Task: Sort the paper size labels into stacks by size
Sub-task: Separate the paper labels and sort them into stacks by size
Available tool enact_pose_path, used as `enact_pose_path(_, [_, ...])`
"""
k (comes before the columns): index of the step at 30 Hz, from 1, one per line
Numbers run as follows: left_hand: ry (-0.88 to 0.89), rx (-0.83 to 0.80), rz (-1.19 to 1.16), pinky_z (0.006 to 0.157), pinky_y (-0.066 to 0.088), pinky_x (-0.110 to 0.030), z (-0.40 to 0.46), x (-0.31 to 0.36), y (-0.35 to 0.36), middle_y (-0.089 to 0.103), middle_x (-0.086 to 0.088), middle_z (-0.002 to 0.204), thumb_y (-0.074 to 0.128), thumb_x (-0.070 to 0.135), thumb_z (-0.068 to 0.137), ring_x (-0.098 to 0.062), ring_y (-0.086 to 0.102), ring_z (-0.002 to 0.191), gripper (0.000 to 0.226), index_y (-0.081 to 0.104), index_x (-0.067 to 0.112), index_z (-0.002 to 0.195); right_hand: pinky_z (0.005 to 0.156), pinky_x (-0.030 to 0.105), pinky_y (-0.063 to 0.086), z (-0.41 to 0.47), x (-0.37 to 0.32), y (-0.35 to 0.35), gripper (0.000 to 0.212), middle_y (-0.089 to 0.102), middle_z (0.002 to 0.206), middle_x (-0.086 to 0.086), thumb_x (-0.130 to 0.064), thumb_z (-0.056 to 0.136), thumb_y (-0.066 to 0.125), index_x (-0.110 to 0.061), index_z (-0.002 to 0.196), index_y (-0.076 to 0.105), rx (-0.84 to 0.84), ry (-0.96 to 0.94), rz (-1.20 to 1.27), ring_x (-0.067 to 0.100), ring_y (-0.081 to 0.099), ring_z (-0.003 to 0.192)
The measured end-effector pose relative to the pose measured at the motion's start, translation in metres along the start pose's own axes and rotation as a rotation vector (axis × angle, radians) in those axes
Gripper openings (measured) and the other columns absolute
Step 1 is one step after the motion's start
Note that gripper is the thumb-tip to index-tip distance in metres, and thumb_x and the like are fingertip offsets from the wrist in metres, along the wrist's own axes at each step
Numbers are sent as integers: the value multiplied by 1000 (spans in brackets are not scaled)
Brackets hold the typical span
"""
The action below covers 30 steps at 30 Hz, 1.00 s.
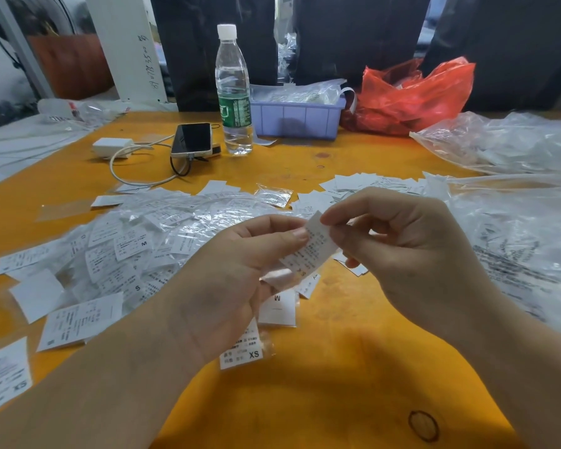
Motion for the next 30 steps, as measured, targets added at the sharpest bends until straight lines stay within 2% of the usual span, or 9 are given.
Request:
enact_pose_path(5, [-30,-46,-66,60,60,-31,-2,1,0,72,-8,77,71,16,63,-16,70,68,9,76,18,70,59,39,54,0,-2,1,18,69,89,-9,-6,87,66,-21,88,76,-43,-57,-38,20,59,74])
enact_pose_path(9, [-27,-40,-54,60,62,-35,-2,0,0,71,-12,78,69,14,68,-19,69,68,15,73,10,82,58,26,51,1,-1,0,19,69,90,-11,-4,88,64,-18,90,77,-62,-80,-81,19,59,77])
enact_pose_path(12, [-6,-20,-24,63,63,-38,-2,1,-1,71,-13,79,67,16,70,-19,70,70,14,76,12,79,59,18,45,1,0,0,22,69,89,-10,1,90,63,-16,90,78,-69,-72,-91,18,59,77])
enact_pose_path(17, [5,7,-35,59,60,-34,-1,0,-2,70,-13,79,65,16,70,-19,70,71,19,76,7,82,57,25,47,-1,-7,1,20,67,89,-11,-19,88,59,-17,93,78,-122,-60,-52,17,61,80])
enact_pose_path(20, [9,14,-47,61,60,-34,-1,1,-2,71,-16,85,64,16,72,-20,69,74,27,73,1,93,58,20,47,-2,-11,2,16,66,90,-13,-26,84,66,-20,96,76,-120,-99,-87,16,60,75])
enact_pose_path(23, [18,4,-30,66,62,-37,0,2,-2,71,-16,86,63,17,73,-20,70,75,30,72,1,97,57,17,46,-1,-7,1,14,67,89,-12,-17,83,69,-20,94,76,-57,-112,-108,16,59,73])
enact_pose_path(27, [13,-38,1,62,61,-32,-2,2,-1,73,-16,86,65,18,72,-21,72,76,24,75,5,90,57,34,53,0,0,-2,26,69,88,-10,-3,87,70,-27,99,73,-6,-70,-86,18,59,75])
enact_pose_path(30, [19,-62,6,60,60,-28,-3,1,0,74,-17,86,66,17,71,-23,72,77,17,76,9,82,58,36,54,0,2,-3,28,69,86,-12,-4,88,69,-27,103,73,16,-49,-85,16,60,74])
Point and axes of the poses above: each hand's wrist, its own z-axis towards the middle knuckle, its own y-axis out of the palm, x = y × z, the point moved 3 cm from there along z, towards the middle knuckle
